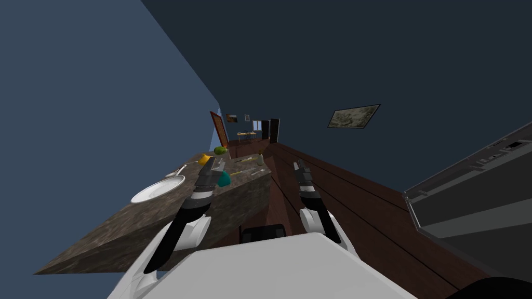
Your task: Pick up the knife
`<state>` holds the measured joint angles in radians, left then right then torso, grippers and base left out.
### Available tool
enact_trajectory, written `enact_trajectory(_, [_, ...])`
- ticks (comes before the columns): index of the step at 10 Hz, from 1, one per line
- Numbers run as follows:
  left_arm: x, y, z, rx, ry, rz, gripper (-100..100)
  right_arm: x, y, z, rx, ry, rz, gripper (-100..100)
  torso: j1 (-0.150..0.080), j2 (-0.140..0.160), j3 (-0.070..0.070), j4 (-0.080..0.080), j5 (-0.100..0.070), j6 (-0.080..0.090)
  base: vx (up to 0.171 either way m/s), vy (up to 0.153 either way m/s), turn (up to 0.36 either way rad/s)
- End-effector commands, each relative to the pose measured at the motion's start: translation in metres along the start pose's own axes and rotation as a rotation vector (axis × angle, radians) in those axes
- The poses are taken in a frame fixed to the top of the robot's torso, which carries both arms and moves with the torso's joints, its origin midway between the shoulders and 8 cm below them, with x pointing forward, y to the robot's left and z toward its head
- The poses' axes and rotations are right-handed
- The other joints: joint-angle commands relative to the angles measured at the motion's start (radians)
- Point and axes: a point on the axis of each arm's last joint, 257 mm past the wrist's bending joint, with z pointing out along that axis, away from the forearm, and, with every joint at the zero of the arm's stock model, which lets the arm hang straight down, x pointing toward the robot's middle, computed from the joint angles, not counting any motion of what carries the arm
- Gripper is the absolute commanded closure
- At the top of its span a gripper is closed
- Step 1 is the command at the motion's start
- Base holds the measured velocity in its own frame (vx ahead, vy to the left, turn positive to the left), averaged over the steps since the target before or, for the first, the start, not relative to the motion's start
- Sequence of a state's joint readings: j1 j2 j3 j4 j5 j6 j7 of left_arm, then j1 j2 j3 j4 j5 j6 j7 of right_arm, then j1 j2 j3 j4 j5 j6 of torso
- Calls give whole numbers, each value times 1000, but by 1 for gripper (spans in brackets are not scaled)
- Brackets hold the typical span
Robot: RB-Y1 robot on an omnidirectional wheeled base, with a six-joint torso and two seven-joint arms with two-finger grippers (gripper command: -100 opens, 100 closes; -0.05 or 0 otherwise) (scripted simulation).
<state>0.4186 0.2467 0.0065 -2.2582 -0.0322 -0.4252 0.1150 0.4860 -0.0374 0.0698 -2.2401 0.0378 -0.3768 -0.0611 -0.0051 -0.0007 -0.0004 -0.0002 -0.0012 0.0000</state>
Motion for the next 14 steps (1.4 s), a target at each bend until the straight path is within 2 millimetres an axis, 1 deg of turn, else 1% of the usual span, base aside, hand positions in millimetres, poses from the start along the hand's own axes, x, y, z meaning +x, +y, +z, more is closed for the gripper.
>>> enact_trajectory(1, [0,10,1,-32,9,0,-100,0,0,0,0,0,0,0,0,0,0,0,0,0,0,-74,10])
enact_trajectory(2, [0,25,3,-75,31,1,-100,0,0,0,0,0,0,0,0,0,0,0,0,0,-2,-93,8])
enact_trajectory(3, [0,28,2,-87,29,1,-100,0,0,0,0,0,0,0,-1,0,0,0,0,0,-5,-76,9])
enact_trajectory(4, [-1,45,3,-136,48,3,-100,0,0,0,0,0,0,0,0,1,0,0,0,0,6,-92,3])
enact_trajectory(5, [-2,48,2,-148,47,4,-100,0,0,0,0,0,0,0,-1,0,0,0,0,0,9,-78,9])
enact_trajectory(6, [-4,63,2,-190,65,7,-100,0,0,0,0,0,0,0,0,0,0,0,0,0,8,-96,-1])
enact_trajectory(7, [-5,69,1,-215,61,8,-100,0,0,0,0,0,0,0,-1,0,0,0,0,0,14,-82,1])
enact_trajectory(8, [-8,84,1,-253,77,12,-100,0,0,0,0,0,0,0,0,0,0,0,0,0,3,-81,-3])
enact_trajectory(10, [-9,92,-1,-286,73,14,-100,0,0,0,0,0,0,0,1,0,0,0,0,0,6,-47,1])
enact_trajectory(11, [-14,107,-2,-330,85,18,-100,0,0,0,0,0,0,0,3,0,0,0,0,0,6,-71,-14])
enact_trajectory(12, [-16,114,-4,-356,81,20,-100,0,0,0,0,0,0,0,1,0,0,0,0,0,16,-73,-3])
enact_trajectory(13, [-23,129,-5,-399,90,26,-100,0,0,0,0,0,0,0,1,-1,0,0,0,0,25,-99,-17])
enact_trajectory(14, [-24,135,-8,-426,85,28,-100,0,0,0,0,0,0,0,-1,-1,-1,0,0,0,14,-82,-4])
